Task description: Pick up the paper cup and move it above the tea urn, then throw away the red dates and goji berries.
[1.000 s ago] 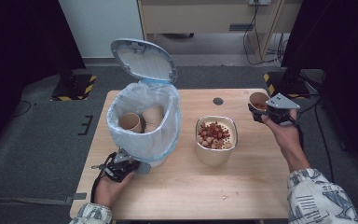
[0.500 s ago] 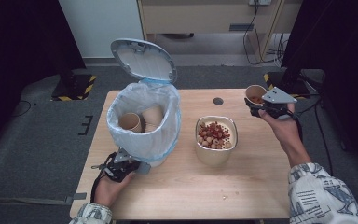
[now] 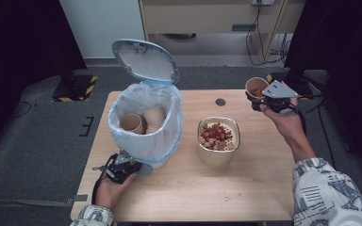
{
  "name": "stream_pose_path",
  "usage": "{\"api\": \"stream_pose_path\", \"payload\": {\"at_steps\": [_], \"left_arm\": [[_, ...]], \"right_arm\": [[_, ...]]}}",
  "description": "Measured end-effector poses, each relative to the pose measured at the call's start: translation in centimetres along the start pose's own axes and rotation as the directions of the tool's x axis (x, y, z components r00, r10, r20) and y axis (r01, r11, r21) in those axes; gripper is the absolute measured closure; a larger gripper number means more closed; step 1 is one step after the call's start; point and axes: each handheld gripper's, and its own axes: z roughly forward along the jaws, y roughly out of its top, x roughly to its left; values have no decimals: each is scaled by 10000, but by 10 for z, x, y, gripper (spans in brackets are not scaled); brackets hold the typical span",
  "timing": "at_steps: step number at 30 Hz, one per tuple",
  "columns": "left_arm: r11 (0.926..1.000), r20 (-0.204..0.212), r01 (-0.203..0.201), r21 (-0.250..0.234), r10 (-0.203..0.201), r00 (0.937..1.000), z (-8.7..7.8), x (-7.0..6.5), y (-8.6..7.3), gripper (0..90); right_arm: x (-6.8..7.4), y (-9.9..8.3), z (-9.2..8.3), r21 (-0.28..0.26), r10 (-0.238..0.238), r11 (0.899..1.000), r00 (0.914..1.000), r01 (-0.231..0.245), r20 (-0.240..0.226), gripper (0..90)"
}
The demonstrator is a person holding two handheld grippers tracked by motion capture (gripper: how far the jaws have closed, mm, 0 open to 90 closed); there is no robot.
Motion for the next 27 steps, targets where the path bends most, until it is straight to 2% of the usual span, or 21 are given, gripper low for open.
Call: {"api": "stream_pose_path", "payload": {"at_steps": [10,21,27], "left_arm": [[10000,5,2,-3,-2,10000,0,0,0,900],[10000,-14,-3,-3,3,10000,0,0,0,900],[10000,0,-3,-2,3,10000,0,0,0,900]], "right_arm": [[1,15,5,-198,-706,9973,9975,706,-35,317],[2,18,10,-299,-1054,9940,9944,1053,-30,311],[5,19,12,-314,-1342,9905,9908,1336,-186,308]]}}
